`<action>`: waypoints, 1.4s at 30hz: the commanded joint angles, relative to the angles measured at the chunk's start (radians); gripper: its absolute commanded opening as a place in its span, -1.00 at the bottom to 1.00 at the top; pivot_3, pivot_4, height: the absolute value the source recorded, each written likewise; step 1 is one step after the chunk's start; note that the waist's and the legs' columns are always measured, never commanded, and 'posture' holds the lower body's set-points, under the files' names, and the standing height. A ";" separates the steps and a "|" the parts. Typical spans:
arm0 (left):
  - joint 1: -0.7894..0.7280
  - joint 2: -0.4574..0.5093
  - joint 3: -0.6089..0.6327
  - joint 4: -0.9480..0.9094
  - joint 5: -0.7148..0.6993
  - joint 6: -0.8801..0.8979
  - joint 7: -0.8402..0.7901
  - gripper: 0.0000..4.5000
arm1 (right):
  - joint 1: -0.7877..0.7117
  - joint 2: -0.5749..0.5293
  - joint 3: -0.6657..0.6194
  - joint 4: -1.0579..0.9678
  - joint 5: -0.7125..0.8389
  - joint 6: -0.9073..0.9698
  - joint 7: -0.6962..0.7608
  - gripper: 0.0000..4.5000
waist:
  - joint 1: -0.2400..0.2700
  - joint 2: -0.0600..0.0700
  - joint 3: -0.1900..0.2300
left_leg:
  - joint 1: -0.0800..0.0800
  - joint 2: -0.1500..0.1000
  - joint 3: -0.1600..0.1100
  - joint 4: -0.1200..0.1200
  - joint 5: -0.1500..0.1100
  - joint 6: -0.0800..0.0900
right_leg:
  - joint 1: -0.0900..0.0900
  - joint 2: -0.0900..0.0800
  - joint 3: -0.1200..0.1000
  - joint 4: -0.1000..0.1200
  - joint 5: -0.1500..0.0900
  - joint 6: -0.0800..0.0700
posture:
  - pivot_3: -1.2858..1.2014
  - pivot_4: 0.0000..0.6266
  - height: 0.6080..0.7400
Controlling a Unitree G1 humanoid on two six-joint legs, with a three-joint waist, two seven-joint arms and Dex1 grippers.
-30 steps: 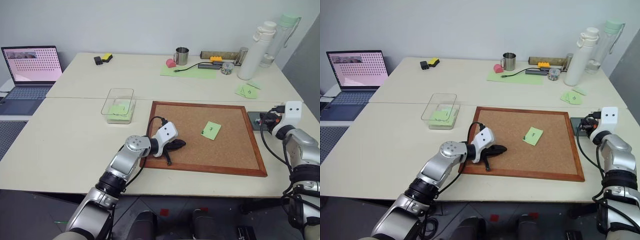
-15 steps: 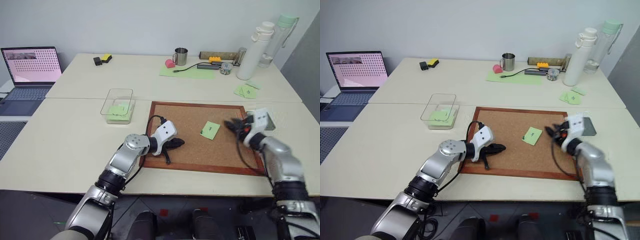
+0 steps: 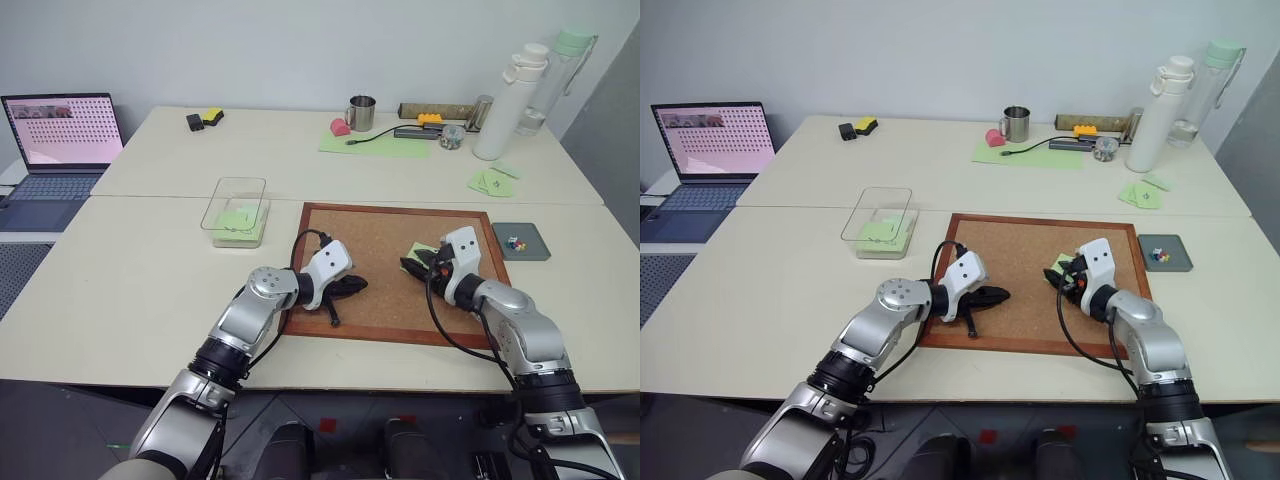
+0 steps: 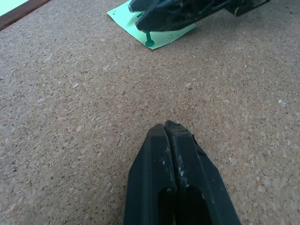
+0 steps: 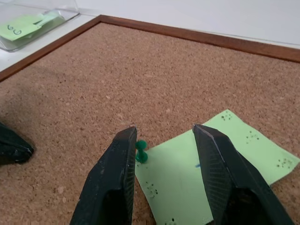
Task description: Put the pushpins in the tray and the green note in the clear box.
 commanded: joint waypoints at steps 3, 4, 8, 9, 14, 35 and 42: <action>0.018 0.031 0.028 0.019 0.019 0.030 0.023 -1.00 | -0.018 0.016 0.018 -0.011 -0.004 0.000 0.017 -0.13 | 0.000 0.000 0.000 | 0.000 0.000 0.000 0.000 0.000 0.000 | 0.000 0.000 0.000 0.000 0.000 0.000 | 0.03 -0.52 1.00; 0.018 0.031 0.028 0.019 0.019 0.030 0.024 -1.00 | -0.017 0.019 0.020 -0.013 -0.004 0.000 0.016 -0.13 | 0.000 0.000 0.000 | 0.000 0.000 0.000 0.000 0.000 0.000 | 0.000 0.000 0.000 0.000 0.000 0.000 | 0.03 -0.52 1.00; 0.018 0.031 0.032 0.021 0.021 0.030 0.024 -1.00 | -0.013 0.028 0.025 -0.008 -0.007 -0.005 0.012 -0.29 | 0.000 0.000 0.000 | 0.000 0.000 0.000 0.000 0.000 0.000 | 0.000 0.000 0.000 0.000 0.000 0.000 | 0.03 -0.52 1.00; 0.018 0.030 0.033 0.021 0.022 0.031 0.025 -1.00 | -0.013 0.029 0.025 -0.007 -0.007 -0.005 0.012 -0.36 | 0.000 0.000 0.000 | 0.000 0.000 0.000 0.000 0.000 0.000 | 0.000 0.000 0.000 0.000 0.000 0.000 | 0.03 -0.52 1.00; 0.015 0.027 0.034 0.027 0.023 0.030 0.025 -1.00 | -0.017 0.026 0.021 -0.006 -0.004 -0.005 0.020 -0.84 | 0.000 0.000 0.000 | 0.000 0.000 0.000 0.000 0.000 0.000 | 0.000 0.000 0.000 0.000 0.000 0.000 | 0.03 -0.52 1.00; 0.018 -0.078 0.261 -0.165 -0.307 0.288 0.053 -0.61 | -0.012 -0.250 0.090 -0.282 -0.099 -0.155 0.243 -1.00 | 0.002 -0.002 0.002 | -0.004 0.000 -0.002 0.000 0.000 0.000 | -0.002 0.000 -0.002 -0.001 0.000 0.000 | 0.03 -0.52 1.00; -0.048 -0.165 0.516 -0.266 -0.685 0.677 0.187 0.05 | 0.032 -0.354 0.095 -0.409 -0.136 -0.224 0.321 -1.00 | 0.005 -0.005 0.004 | -0.006 -0.001 -0.003 0.000 0.000 0.000 | -0.002 -0.002 -0.004 -0.003 0.000 0.001 | 0.03 -0.52 1.00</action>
